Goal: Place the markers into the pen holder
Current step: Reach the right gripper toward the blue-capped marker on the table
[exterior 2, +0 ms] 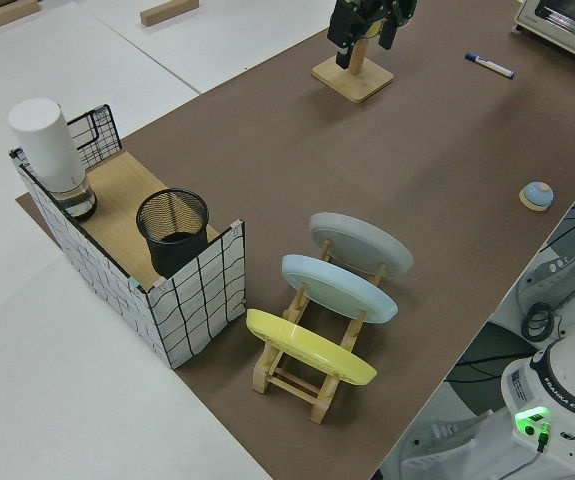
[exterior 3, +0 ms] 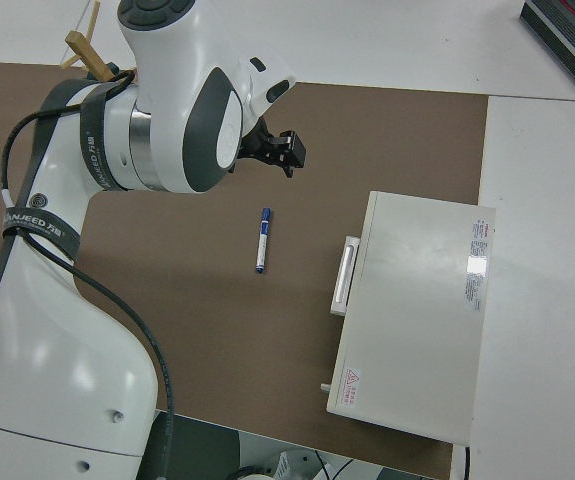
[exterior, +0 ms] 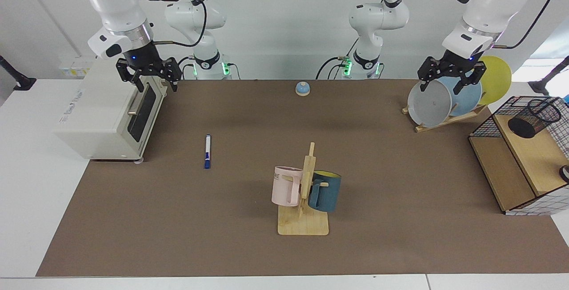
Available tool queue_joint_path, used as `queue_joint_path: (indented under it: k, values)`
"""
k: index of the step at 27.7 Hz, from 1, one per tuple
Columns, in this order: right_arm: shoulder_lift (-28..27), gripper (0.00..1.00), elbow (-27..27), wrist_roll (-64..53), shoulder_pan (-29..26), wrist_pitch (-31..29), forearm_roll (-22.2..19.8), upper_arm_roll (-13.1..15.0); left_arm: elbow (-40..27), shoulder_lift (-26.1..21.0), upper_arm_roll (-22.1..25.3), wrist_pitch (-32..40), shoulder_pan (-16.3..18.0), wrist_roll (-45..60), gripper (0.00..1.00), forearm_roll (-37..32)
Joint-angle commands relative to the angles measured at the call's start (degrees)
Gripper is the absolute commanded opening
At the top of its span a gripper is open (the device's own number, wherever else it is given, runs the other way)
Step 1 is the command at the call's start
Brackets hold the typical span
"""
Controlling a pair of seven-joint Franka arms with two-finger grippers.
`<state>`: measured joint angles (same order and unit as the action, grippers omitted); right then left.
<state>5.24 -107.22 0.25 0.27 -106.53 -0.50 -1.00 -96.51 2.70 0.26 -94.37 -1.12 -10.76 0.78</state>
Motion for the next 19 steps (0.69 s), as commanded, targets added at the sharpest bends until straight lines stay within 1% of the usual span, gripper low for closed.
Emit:
queue_joint_path:
  k: [1, 6, 8, 12, 14, 16, 19]
  values:
    - [-2.7, 1.0, -4.0, 0.1, -0.1, -6.5, 0.9, -0.5, -1.4, 1.0, 0.5, 0.4, -0.2, -1.2, 1.0, 0.6]
    - [-8.3, 1.0, -5.4, -0.2, 0.3, -8.5, 0.9, -1.1, -1.4, 0.9, 0.5, -0.1, -0.3, -1.0, 1.0, 0.6]
    - [-9.4, 1.0, -6.5, 0.0, 1.4, -11.0, 0.9, -1.2, -1.4, 0.8, 0.5, -0.7, -0.3, -1.0, 1.0, 0.6]
    - [-11.0, 1.0, -11.2, 0.6, 1.7, -19.1, 1.7, -1.2, -1.3, 0.7, 0.5, -1.2, -0.5, -0.9, 1.0, 0.6]
    - [-12.4, 1.0, -12.6, 0.7, 2.1, -22.8, 1.8, -1.2, -1.3, 0.7, 0.5, -1.2, -0.5, -0.8, 1.0, 0.6]
    - [-13.8, 1.0, -12.8, 0.9, 2.2, -24.7, 1.8, -1.2, -1.3, 0.7, 0.5, -1.2, -0.5, -0.8, 1.0, 0.6]
    - [-15.6, 1.0, -12.8, 0.8, 2.1, -25.1, 1.8, -1.2, -1.4, 0.7, 0.5, -0.8, -0.5, -0.6, 1.0, 0.6]
